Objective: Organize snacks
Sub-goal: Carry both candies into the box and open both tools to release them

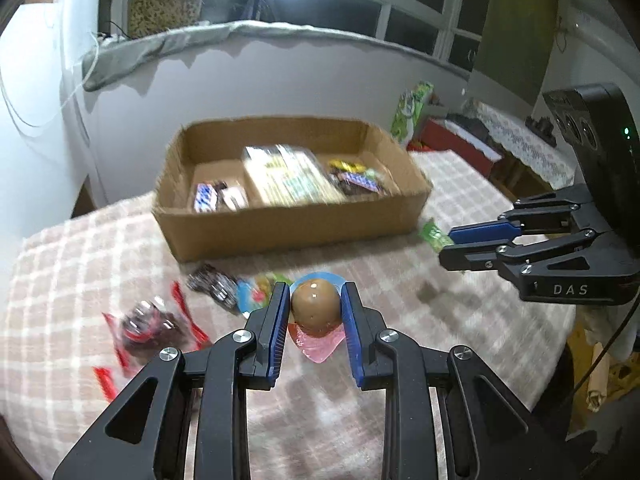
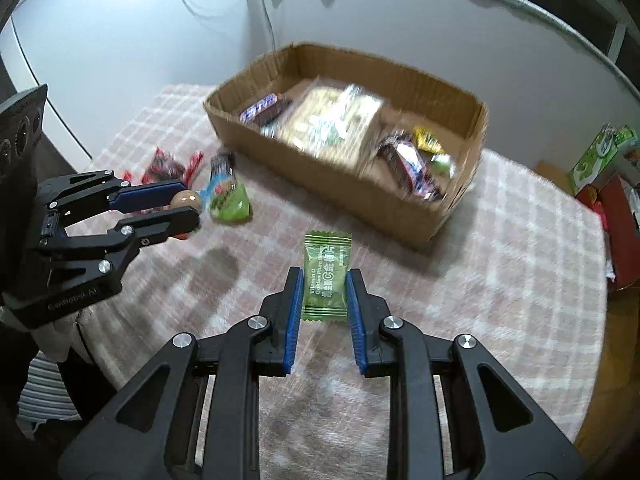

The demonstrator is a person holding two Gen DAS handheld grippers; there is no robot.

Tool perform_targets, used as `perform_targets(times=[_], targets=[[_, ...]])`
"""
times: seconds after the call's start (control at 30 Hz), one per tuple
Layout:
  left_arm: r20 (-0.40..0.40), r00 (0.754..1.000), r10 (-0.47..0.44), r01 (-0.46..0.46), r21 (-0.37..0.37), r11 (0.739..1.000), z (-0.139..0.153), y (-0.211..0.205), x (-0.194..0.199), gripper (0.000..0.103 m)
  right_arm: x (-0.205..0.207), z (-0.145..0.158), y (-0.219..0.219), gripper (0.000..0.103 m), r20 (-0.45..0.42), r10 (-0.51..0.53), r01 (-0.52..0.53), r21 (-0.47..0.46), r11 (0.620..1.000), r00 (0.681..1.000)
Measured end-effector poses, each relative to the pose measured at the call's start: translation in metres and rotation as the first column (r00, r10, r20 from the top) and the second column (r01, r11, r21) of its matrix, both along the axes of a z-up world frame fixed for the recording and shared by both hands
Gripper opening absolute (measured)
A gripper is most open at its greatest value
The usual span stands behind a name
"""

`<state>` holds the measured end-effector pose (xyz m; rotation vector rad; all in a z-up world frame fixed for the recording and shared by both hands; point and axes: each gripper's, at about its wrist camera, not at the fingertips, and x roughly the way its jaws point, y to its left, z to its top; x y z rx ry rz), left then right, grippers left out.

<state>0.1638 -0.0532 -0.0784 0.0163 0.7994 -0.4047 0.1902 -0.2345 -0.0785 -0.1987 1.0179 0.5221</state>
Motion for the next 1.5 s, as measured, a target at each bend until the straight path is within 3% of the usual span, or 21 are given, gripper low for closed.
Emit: perform_targets(times=[0.23, 0.57, 0.93, 1.5], targets=[[0.047, 0.998, 0.048, -0.047, -0.021, 0.999, 0.027, 0.018, 0.019, 0.025, 0.025, 0.029, -0.008, 0.023, 0.062, -0.047, 0.045, 0.034, 0.998, 0.997], [0.049, 0.993, 0.104, -0.103, -0.025, 0.994, 0.046, 0.030, 0.070, 0.024, 0.079, 0.039, -0.012, 0.023, 0.078, -0.103, 0.101, 0.031, 0.994, 0.992], [0.016, 0.991, 0.135, -0.135, -0.007, 0.991, 0.041, 0.032, 0.110, 0.024, 0.125, 0.029, -0.007, 0.023, 0.060, -0.118, 0.118, 0.015, 0.993, 0.991], [-0.013, 0.990, 0.138, -0.137, 0.034, 0.990, 0.023, 0.016, 0.139, 0.025, 0.157, 0.003, 0.002, 0.023, 0.035, -0.125, 0.125, -0.019, 0.992, 0.992]])
